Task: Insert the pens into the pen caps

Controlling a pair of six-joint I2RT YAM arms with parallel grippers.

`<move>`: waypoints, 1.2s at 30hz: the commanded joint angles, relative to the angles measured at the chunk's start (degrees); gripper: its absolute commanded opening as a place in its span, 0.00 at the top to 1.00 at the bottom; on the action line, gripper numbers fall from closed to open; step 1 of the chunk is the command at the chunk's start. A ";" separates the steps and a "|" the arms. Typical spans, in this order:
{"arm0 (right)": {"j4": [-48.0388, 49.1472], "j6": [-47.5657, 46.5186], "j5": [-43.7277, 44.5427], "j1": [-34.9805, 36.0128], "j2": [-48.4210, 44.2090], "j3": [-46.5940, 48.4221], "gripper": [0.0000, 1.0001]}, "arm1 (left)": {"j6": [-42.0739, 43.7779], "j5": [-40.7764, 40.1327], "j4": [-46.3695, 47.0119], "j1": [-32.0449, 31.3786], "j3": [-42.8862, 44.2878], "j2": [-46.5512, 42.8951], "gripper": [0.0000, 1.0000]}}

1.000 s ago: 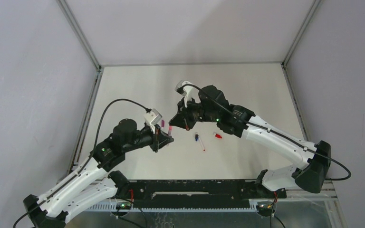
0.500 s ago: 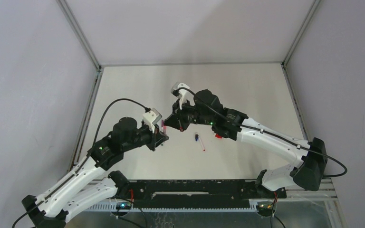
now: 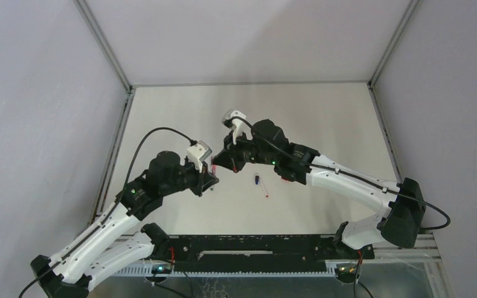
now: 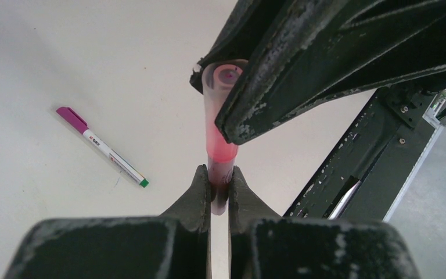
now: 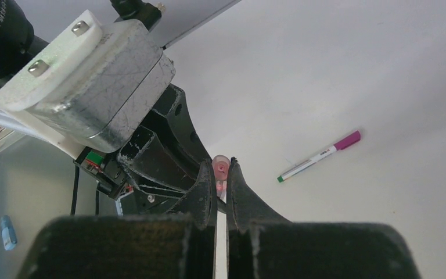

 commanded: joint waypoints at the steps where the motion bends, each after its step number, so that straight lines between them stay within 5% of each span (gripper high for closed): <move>1: -20.41 1.54 -12.27 6.23 5.80 -7.41 1.00 | -0.33 -1.16 33.75 2.95 11.67 -3.46 1.00; 8: -18.50 2.65 -12.95 6.03 7.00 -9.39 1.00 | -1.53 -0.25 34.91 3.78 12.27 -3.15 1.00; 15: -15.30 5.17 -11.65 -2.50 -3.35 -3.65 1.00 | -1.69 -0.67 27.88 3.74 12.09 0.99 1.00; 16: -14.03 5.97 -11.48 -4.49 -5.28 -2.34 0.98 | -1.90 -0.71 26.37 3.71 11.39 1.68 1.00; 19: -10.11 7.72 -11.97 -11.07 -9.87 1.88 0.68 | -2.80 0.00 24.34 3.67 9.00 3.40 1.00; 22: -7.57 9.01 -9.38 -17.99 -15.10 4.18 0.54 | -4.10 -0.83 23.54 3.44 5.79 5.22 1.00; 29: -22.59 2.91 0.93 -30.50 -17.37 1.44 0.52 | -12.38 -7.62 21.13 0.92 -0.66 9.95 1.00; 36: -29.26 -6.27 11.68 -33.57 -12.06 -8.58 0.53 | -23.83 -15.44 11.67 0.64 1.43 23.49 1.00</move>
